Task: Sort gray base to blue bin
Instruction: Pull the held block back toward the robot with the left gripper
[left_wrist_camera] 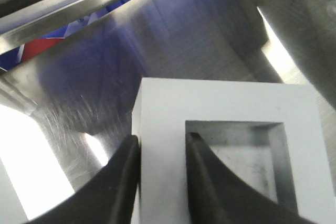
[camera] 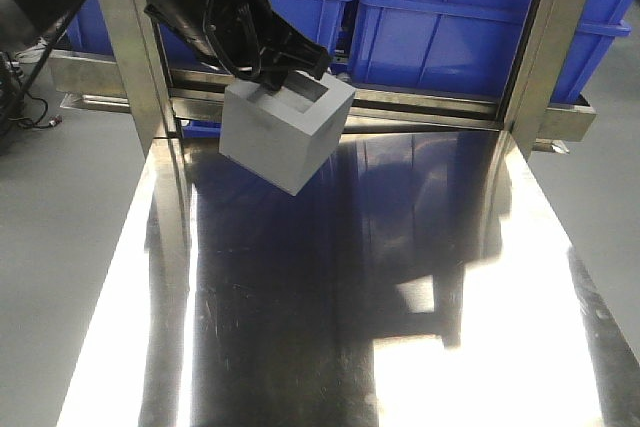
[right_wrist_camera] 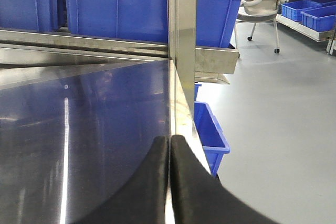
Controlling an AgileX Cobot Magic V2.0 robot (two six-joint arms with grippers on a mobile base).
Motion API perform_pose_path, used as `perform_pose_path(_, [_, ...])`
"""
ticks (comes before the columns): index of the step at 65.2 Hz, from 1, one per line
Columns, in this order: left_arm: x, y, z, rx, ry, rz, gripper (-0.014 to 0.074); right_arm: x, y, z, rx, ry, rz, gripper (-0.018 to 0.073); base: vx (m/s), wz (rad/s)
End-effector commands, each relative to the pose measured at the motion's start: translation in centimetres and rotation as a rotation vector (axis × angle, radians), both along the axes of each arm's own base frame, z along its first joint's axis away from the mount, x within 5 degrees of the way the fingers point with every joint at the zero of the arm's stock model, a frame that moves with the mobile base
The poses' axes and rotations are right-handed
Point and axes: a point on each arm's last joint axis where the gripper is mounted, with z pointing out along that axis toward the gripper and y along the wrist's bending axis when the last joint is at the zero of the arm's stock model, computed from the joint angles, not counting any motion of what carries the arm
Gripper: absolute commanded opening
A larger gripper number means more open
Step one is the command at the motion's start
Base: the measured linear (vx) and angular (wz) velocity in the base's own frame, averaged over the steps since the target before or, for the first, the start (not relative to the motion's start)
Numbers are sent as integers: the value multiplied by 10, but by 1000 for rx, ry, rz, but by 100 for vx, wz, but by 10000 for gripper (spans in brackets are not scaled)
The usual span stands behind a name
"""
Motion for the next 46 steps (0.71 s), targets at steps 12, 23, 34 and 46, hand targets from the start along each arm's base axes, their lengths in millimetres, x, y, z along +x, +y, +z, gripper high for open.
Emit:
perform_pose_path(12, [-45, 26, 25, -23, -41, -2, -6, 1, 0, 7, -20, -73, -1, -5, 0, 0])
perform_pose_path(23, [-67, 39, 12, -39, -49, 3, -6, 1, 0, 7, -20, -73, -1, -5, 0, 0])
perform_pose_path(34, [-91, 54, 6, -118, -149, 12, -6, 1, 0, 7, -20, -73, -1, -5, 0, 0])
perform_pose_path(46, [-122, 72, -2, -193, -266, 1, -6, 1, 0, 7, -20, -73, -1, -5, 0, 0])
